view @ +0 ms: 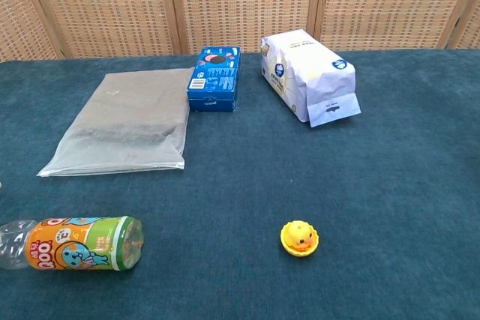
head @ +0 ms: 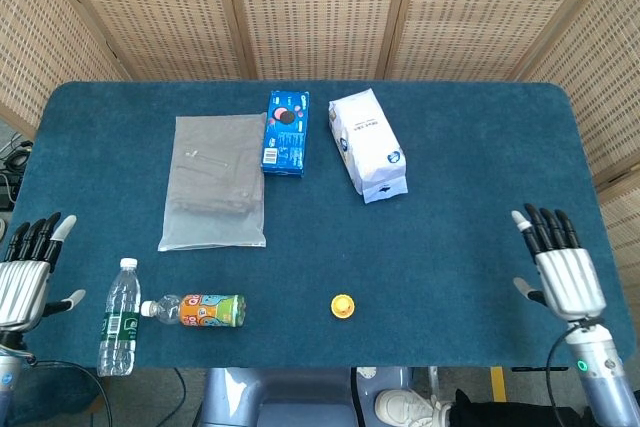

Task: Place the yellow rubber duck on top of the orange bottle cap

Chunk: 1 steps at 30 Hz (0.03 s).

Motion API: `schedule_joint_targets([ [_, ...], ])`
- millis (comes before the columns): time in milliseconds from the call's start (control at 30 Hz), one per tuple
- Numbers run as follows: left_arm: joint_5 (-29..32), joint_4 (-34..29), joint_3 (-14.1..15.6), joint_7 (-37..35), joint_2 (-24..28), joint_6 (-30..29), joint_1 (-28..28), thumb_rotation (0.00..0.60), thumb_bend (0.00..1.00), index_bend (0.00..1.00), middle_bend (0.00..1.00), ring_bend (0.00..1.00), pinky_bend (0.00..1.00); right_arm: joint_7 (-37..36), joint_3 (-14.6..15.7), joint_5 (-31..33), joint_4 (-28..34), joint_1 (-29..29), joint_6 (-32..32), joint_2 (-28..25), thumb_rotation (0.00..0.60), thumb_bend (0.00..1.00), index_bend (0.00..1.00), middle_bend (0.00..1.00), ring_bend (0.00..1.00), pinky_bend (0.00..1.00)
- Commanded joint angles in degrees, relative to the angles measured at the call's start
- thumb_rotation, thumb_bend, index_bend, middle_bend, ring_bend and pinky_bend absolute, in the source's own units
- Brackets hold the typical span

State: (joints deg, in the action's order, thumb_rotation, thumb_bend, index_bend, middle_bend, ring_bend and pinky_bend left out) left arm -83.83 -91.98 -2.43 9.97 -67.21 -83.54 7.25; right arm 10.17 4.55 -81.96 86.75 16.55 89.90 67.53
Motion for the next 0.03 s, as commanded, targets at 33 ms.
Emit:
schedule_joint_targets([
  [33, -0.21, -0.09, 0.03, -0.20, 0.12, -0.30, -0.16, 0.600, 0.00, 0.00, 0.00, 0.00, 0.00, -0.63, -0.40, 0.30, -0.08, -1.08, -0.09, -0.62, 0.600, 0.00, 0.00, 0.00, 0.00, 0.00],
])
